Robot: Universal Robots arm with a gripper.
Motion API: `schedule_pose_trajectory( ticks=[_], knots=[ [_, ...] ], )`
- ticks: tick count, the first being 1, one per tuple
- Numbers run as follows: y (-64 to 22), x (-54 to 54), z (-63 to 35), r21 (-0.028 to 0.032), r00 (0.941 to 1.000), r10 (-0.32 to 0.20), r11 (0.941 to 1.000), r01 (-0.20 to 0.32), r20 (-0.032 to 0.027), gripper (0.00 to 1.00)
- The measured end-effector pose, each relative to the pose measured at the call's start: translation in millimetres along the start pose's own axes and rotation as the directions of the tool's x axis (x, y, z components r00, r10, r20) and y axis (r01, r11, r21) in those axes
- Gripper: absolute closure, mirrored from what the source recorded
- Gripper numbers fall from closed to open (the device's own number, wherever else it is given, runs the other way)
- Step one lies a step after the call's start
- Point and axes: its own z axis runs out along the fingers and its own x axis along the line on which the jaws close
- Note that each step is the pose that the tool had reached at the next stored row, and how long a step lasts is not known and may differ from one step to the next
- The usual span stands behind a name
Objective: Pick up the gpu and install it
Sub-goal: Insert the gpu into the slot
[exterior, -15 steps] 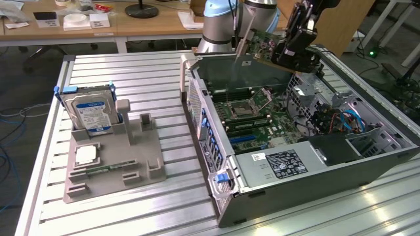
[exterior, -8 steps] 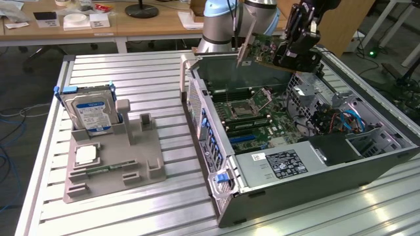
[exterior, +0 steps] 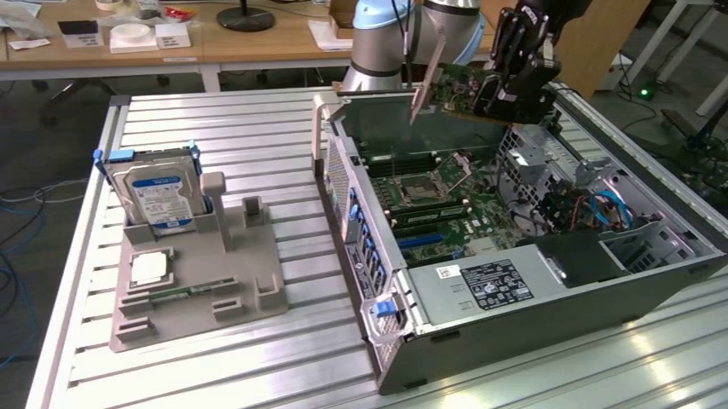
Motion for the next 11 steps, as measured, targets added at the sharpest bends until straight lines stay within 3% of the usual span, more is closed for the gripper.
schedule_pose_trajectory(
  ticks=[11],
  knots=[
    [-0.1, 0.1, 1.3, 0.0035, 0.9923, -0.124, 0.9923, 0.124, -0.0063, 0.72]
  ],
)
